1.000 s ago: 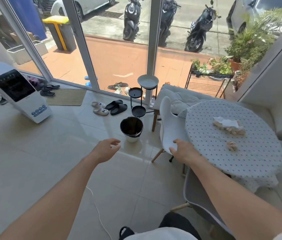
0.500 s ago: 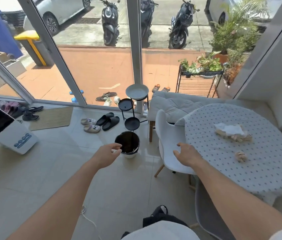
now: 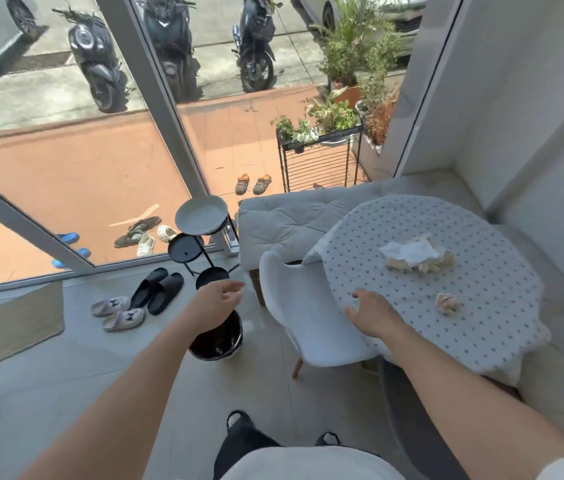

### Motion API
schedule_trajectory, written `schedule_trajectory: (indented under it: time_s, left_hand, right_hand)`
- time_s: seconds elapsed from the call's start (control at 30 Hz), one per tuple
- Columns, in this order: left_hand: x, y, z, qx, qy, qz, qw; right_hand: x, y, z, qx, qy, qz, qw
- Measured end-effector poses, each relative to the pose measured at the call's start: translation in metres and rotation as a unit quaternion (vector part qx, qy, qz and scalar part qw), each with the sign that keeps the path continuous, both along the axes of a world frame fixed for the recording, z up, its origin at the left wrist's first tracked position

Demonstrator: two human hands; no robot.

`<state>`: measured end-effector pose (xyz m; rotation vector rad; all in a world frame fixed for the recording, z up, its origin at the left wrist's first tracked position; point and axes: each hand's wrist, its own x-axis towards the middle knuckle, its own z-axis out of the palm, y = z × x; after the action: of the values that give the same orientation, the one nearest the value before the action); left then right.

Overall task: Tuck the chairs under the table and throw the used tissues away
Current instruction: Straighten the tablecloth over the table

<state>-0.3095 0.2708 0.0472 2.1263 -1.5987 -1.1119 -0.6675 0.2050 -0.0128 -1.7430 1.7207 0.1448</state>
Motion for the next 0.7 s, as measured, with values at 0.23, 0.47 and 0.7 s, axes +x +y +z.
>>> schedule_trajectory:
  time_s: [0.23, 0.47, 0.7]
  left_hand:
    - [0.001, -0.11, -0.02, 0.018, 0.016, -0.101, 0.995]
    - [0.008, -0.225, -0.039, 0.04, 0.059, -0.187, 0.98]
    - [-0.025, -0.296, -0.047, 0.032, 0.025, -0.326, 0.944]
  right_hand:
    - [-0.013, -0.026, -0.007, 0.026, 0.021, -0.123, 0.992]
    - [-0.022, -0.034, 0.01, 0.02, 0.045, -0.26, 0.964]
    - [-0.009, -0.012, 0.016, 0.012, 0.042, -0.369, 0.928]
